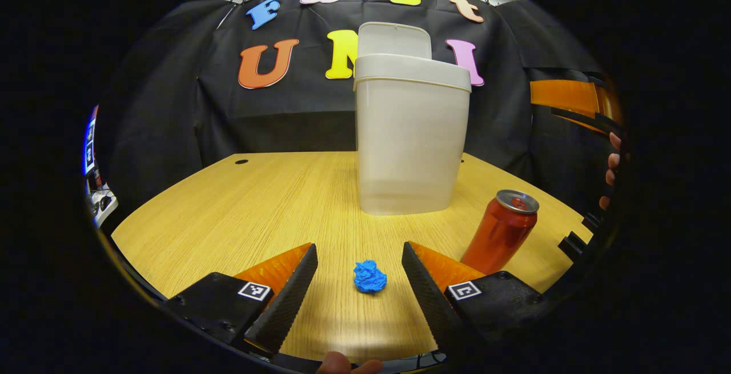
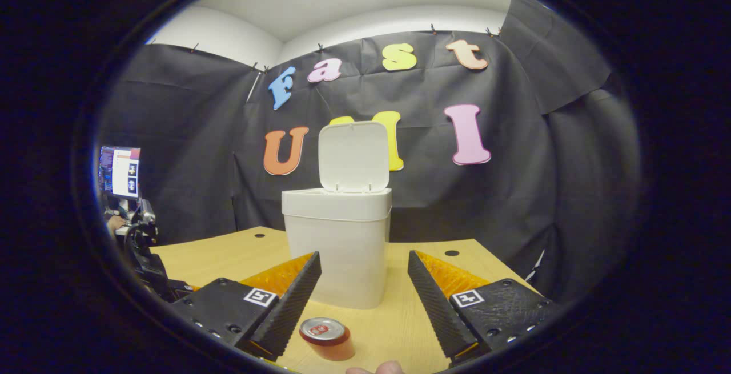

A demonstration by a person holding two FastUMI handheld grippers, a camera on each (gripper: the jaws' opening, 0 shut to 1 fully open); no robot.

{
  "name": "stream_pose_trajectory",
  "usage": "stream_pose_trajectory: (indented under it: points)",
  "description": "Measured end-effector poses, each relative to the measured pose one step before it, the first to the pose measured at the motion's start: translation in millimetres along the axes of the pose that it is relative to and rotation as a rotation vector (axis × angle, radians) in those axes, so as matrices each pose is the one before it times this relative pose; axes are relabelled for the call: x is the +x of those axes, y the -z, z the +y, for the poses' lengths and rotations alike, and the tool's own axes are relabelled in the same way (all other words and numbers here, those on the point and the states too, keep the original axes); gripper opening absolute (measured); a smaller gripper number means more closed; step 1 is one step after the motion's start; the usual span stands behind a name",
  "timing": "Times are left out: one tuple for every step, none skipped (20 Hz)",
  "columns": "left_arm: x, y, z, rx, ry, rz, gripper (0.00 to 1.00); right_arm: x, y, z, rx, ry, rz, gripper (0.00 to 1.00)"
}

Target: Press the lid of the desktop garbage bin to open it, pick up the crumpled paper on the desktop and throw it into the bin, then pick up the pop can on the desktop and drop it into the bin, and finally close the garbage bin lid.

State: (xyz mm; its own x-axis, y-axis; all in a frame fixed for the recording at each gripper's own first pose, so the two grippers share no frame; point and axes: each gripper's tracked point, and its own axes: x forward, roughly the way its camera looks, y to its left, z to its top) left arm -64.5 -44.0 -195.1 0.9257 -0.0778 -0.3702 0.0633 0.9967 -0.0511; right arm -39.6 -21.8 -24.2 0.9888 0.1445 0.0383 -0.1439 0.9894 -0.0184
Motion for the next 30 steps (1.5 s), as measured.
stream_pose_trajectory:
  points:
    - [2.1, 3.7, -0.08, 0.00256, 0.00034, 0.01208, 0.97, -0.5, 3.68, -2.97, 0.00644, 0.00506, 0.00776, 0.98]
    - [2.05, 4.56, -1.41, 0.00009, 0.00201, 0.01075, 0.97, -1.33, 3.35, -2.63, 0.0052, 0.00543, 0.00494, 0.97]
    - [2.19, 4.01, -1.51, -0.00029, 0.00187, 0.01069, 0.96, -1.49, 2.11, -2.76, 0.00245, 0.00644, 0.00336, 0.95]
    - [1.85, 3.09, -0.71, 0.00278, -0.00208, 0.00779, 0.96, -1.09, 1.52, -2.5, 0.0014, 0.00547, 0.00203, 0.97]
    - [2.43, 3.26, 0.57, 0.00595, -0.00557, 0.00648, 0.97, -0.21, 2.04, -2.54, 0.00113, 0.00533, 0.00285, 0.96]
    - [2.57, 2.57, 0.98, 0.00691, -0.00719, 0.00557, 0.97, -2.03, 3.0, -1.75, 0.0021, 0.00451, 0.00217, 0.96]
    - [1.94, 2.18, 1.19, 0.00475, -0.00875, 0.00412, 0.96, -1.59, 1.65, -1.7, 0.00158, 0.0051, 0.00149, 0.94]
    - [2.0, 1.89, 0.42, 0.00316, -0.00443, 0.00214, 0.95, -1.37, 1.24, -2.18, 0.00163, 0.00627, 0.0017, 0.94]
    - [0.9, 3.3, 0.23, 0.00039, -0.0032, 0.00586, 0.94, -1.61, 0.87, -0.89, 0.00269, 0.00367, 0.00192, 0.94]
    - [1.83, 2.43, 0.06, 0.00056, -0.00147, 0.00284, 0.93, -1.5, 1.45, 0.95, 0.00292, -0.00001, 0.00031, 0.94]
    - [1.05, 3.02, -1.41, -0.00007, -0.00085, 0.00305, 0.89, -1.77, 0.22, 0.97, -0.00111, -0.00032, -0.00128, 0.94]
    - [2.15, 3.94, -0.72, -0.00119, -0.00071, 0.00904, 0.87, -0.31, 1.04, 1.04, -0.00522, 0.00023, -0.00258, 0.96]
    - [-2.07, -1.05, -0.54, -0.00369, -0.0031, -0.01284, 0.84, 0.89, -0.11, 0.9, -0.00734, -0.00034, -0.00337, 0.94]
    - [1.68, -1.18, -1.23, 0.00263, 0.00359, -0.00643, 0.84, -0.67, 1.41, 0.7, -0.004, -0.00179, -0.00264, 0.94]
    - [0.61, 0.85, -1.29, 0.00565, -0.00138, -0.00213, 0.81, 0.07, 0.96, 1.46, -0.00106, -0.00225, -0.00036, 0.94]
    - [0.63, -1.11, -0.91, 0.00813, 0.00375, -0.0089, 0.78, 0.34, 2.48, 2.54, 0.00188, -0.00312, 0.00225, 0.94]
    - [0.78, -0.73, -1.26, 0.00599, 0.00074, -0.00389, 0.75, 0.63, 1.73, 2.5, -0.001, -0.00516, 0.004, 0.96]
    - [0.8, 0.91, -1.79, -0.00039, 0.00161, 0.00097, 0.8, 0.07, 2.42, 2.26, -0.00372, -0.00457, 0.00436, 0.96]
    - [0.55, -0.06, -0.77, -0.0031, -0.00173, 0.00291, 0.68, 1.26, 2.51, 1.48, -0.00664, -0.00208, 0.00596, 0.96]
    - [0.29, -0.11, -0.39, -0.00545, -0.00015, 0.00505, 0.66, -0.22, 2.11, 0.04, -0.00636, -0.00244, 0.00464, 0.95]
    - [0.21, -0.46, -0.68, -0.00626, -0.00042, 0.00318, 0.62, 0.03, 1.65, 0.62, -0.00407, -0.00057, 0.00493, 0.94]
    - [0.65, 0.04, -0.4, -0.00282, -0.00282, 0.00244, 0.65, -0.73, 1.21, -0.39, 0.00036, -0.00009, 0.00236, 0.94]
    - [-0.3, -0.29, 1.2, -0.00236, -0.00699, 0.00024, 0.55, -1.38, 0.01, 0.25, 0.00325, -0.00098, -0.00053, 0.94]
    - [0.18, 0.26, 2.67, -0.00718, -0.01005, -0.00033, 0.52, -0.99, 0.09, 0.05, 0.00261, -0.00001, -0.00239, 0.94]
    - [-0.59, -0.77, 0.6, -0.00223, -0.00544, -0.00105, 0.43, -0.58, -0.77, -0.12, 0.00058, 0.00021, -0.00289, 0.94]
    - [-1.01, 0.35, -0.77, 0.00451, -0.00522, -0.0002, 0.41, -0.19, 0.16, -0.1, -0.00127, 0.0028, 0.00041, 0.94]
    - [-0.41, -1.68, -0.44, 0.0046, -0.00226, -0.00559, 0.37, -0.61, -0.01, 0.08, -0.00112, 0.00144, -0.00028, 0.94]
    - [-1.08, -1.37, 0.17, 0.00209, -0.00041, -0.00645, 0.36, -0.05, 0.83, 1.09, -0.00086, -0.00083, -0.00025, 0.96]
    - [-1.33, -1.53, -0.46, -0.00291, 0.00289, -0.00388, 0.34, -0.39, -1.13, 1.55, 0.00015, -0.00052, 0.00023, 0.96]
    - [-0.18, -0.22, -0.96, -0.00568, 0.00519, -0.00127, 0.33, 0.14, -0.65, 1.17, 0.0026, -0.00143, -0.00244, 0.96]
